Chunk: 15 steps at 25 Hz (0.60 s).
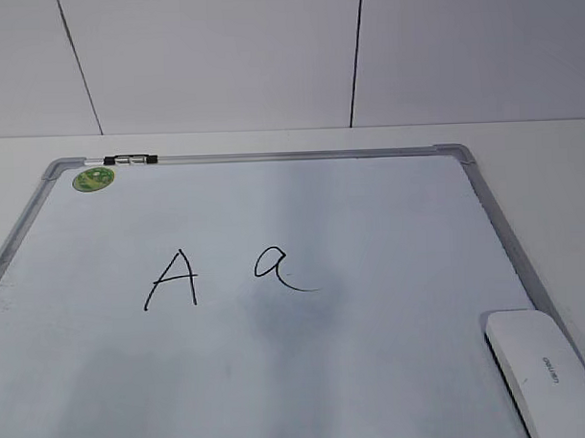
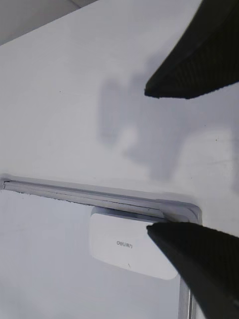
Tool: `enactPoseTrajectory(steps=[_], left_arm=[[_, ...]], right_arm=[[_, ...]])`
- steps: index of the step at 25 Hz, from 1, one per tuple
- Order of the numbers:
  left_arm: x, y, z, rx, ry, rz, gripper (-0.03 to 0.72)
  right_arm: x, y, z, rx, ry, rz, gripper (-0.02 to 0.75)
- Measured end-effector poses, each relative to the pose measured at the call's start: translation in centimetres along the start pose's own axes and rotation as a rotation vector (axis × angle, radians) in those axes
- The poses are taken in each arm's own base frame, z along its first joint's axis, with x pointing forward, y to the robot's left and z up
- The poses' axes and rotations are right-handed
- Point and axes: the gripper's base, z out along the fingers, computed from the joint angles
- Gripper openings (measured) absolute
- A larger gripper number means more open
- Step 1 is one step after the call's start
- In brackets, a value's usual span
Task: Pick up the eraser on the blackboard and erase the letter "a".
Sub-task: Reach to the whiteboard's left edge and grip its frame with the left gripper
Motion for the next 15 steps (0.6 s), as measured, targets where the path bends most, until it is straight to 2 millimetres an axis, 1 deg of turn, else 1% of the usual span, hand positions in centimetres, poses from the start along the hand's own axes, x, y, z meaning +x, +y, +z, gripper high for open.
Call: enactPoseTrajectory(steps=[7,15], left_arm=[[0.0,0.0,0.0,0.0,0.0,0.0,0.561],[0.0,0.0,0.0,0.0,0.0,0.0,0.559]], right_arm=[[0.0,0.0,0.0,0.0,0.0,0.0,0.592],[0.0,0.0,0.0,0.0,0.0,0.0,0.592]])
